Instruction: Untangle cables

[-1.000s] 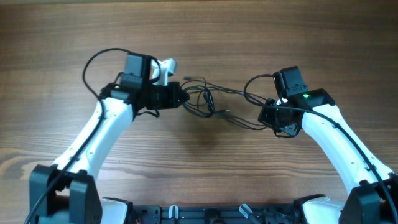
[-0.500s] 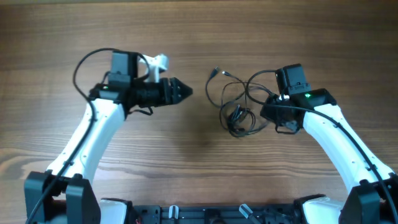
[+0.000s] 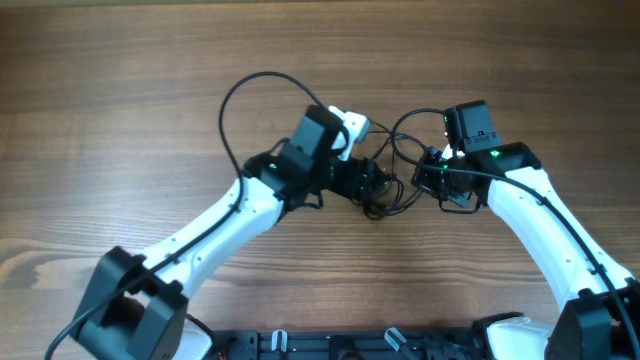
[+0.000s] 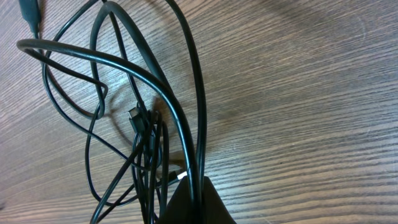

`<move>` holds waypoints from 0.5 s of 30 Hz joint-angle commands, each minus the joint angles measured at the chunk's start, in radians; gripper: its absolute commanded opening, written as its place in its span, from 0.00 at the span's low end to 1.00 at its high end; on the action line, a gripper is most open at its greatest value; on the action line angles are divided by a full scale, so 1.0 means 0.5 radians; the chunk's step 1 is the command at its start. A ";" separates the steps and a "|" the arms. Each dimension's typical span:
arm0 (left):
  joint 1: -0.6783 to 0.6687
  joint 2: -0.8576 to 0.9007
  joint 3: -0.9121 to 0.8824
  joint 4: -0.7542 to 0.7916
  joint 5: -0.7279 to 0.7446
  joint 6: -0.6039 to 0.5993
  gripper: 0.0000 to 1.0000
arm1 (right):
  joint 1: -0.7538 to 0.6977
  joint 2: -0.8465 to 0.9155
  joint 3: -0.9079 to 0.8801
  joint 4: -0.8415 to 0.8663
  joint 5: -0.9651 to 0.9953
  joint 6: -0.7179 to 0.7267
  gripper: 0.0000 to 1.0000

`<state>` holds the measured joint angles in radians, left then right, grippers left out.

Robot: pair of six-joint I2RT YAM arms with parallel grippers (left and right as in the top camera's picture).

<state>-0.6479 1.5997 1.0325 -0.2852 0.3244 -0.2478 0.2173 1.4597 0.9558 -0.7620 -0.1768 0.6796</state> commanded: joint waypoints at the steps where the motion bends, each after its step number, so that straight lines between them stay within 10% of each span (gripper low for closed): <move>1: -0.060 0.110 -0.001 0.110 -0.152 0.018 0.79 | -0.003 0.014 0.008 -0.005 -0.035 -0.022 0.04; 15: -0.272 0.346 -0.001 0.252 -0.046 0.011 0.77 | -0.003 0.014 0.008 -0.004 -0.043 -0.021 0.04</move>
<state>-0.7574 1.7435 1.0325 -0.1734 0.2760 -0.2478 0.2173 1.4597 0.9558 -0.7624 -0.1833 0.6796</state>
